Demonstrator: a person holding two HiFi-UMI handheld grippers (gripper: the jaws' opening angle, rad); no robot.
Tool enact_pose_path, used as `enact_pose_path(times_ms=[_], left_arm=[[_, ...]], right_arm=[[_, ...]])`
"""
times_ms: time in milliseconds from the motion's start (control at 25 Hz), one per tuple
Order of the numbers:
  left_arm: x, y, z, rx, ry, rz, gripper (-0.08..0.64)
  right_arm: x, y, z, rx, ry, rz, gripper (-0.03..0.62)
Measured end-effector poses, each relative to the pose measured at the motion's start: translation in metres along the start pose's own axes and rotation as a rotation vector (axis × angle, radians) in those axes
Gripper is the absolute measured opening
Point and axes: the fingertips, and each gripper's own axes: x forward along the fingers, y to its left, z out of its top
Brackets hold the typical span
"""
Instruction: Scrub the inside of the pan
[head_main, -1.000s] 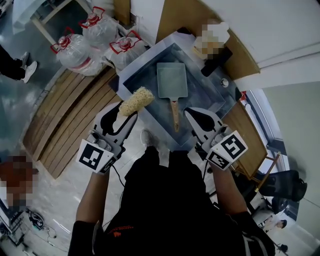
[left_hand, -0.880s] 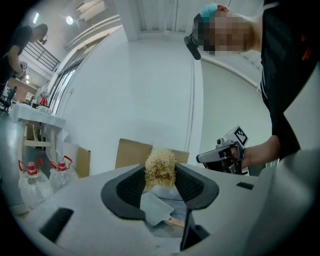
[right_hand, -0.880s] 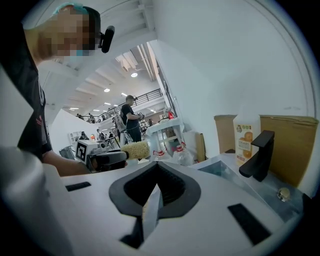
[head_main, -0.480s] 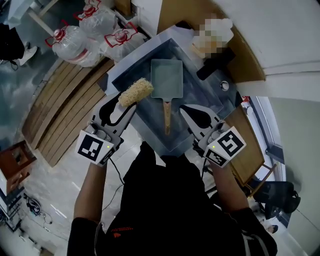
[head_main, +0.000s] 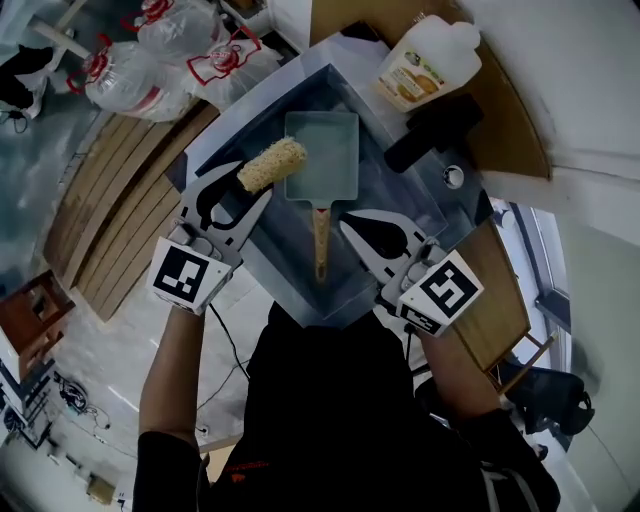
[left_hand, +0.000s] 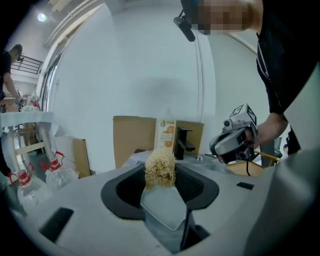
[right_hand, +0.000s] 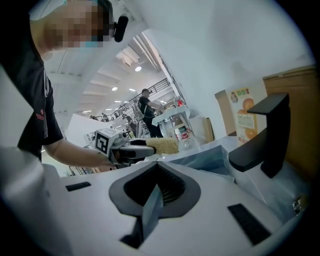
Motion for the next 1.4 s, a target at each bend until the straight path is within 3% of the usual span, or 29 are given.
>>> enact_pose_path(times_ms=[680, 1160, 1400], left_arm=[[0.104, 0.031, -0.087, 0.218, 0.297, -0.080, 0.179], [0.142, 0.046, -0.134, 0.306, 0.506, -0.038, 0.179], [0.152, 0.050, -0.149, 0.349, 0.569, -0.014, 0.179]], right_arm=[[0.017, -0.057, -0.065, 0.123, 0.045, 0.001, 0.002], [0.019, -0.082, -0.092, 0.178, 0.063, 0.002, 0.002], [0.018, -0.089, -0.101, 0.195, 0.074, 0.002, 0.002]])
